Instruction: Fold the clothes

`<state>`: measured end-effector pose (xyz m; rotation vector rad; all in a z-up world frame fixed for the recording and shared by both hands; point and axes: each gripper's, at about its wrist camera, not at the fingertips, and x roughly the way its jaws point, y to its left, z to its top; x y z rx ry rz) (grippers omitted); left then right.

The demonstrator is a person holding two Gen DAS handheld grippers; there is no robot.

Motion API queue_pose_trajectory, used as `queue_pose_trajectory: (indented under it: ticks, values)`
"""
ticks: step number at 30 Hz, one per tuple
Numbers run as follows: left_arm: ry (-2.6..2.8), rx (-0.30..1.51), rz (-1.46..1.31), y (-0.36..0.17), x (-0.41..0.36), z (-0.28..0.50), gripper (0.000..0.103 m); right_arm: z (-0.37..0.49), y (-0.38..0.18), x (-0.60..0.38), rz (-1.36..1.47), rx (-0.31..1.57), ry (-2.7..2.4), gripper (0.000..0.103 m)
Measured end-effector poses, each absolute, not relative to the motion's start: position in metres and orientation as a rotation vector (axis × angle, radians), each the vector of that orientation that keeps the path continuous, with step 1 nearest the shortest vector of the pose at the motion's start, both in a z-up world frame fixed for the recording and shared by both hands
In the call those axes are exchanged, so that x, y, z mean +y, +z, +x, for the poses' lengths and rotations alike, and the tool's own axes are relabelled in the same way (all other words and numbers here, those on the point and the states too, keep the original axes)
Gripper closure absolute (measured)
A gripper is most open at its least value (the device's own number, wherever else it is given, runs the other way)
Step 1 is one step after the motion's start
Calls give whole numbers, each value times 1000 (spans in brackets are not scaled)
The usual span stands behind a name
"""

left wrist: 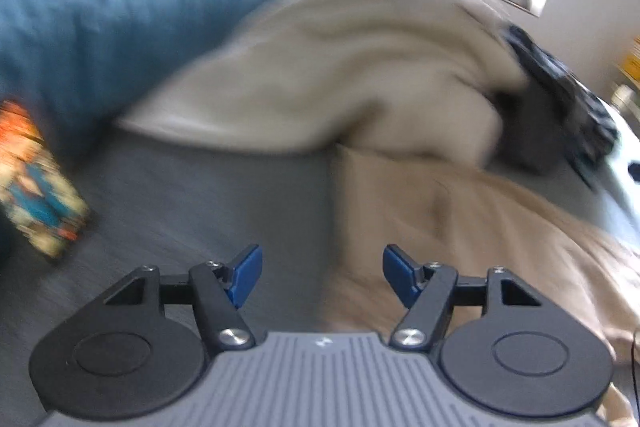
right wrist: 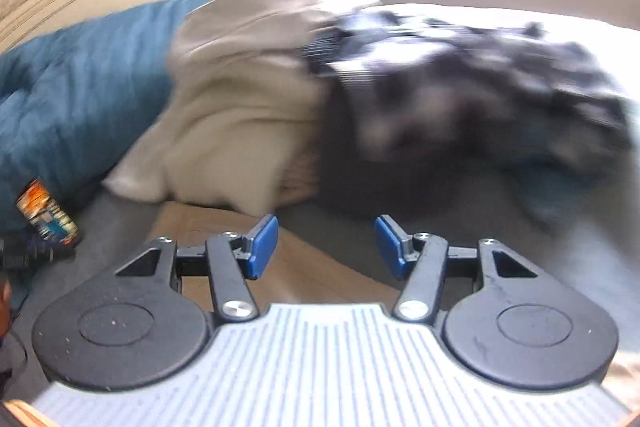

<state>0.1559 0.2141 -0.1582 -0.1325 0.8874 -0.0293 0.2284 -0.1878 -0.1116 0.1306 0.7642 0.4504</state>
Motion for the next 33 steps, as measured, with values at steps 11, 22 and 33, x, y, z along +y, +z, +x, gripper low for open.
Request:
queue_pose_trajectory:
  ticks: [11, 22, 33]
  values:
    - [-262, 939, 205, -209, 61, 176, 35, 197, -145, -335, -2, 953, 228, 49]
    - [-239, 951, 278, -222, 48, 177, 23, 266, -210, -305, -164, 1055, 483, 32]
    - [-184, 909, 297, -228, 42, 187, 18, 240, -201, -294, -377, 1027, 533, 102]
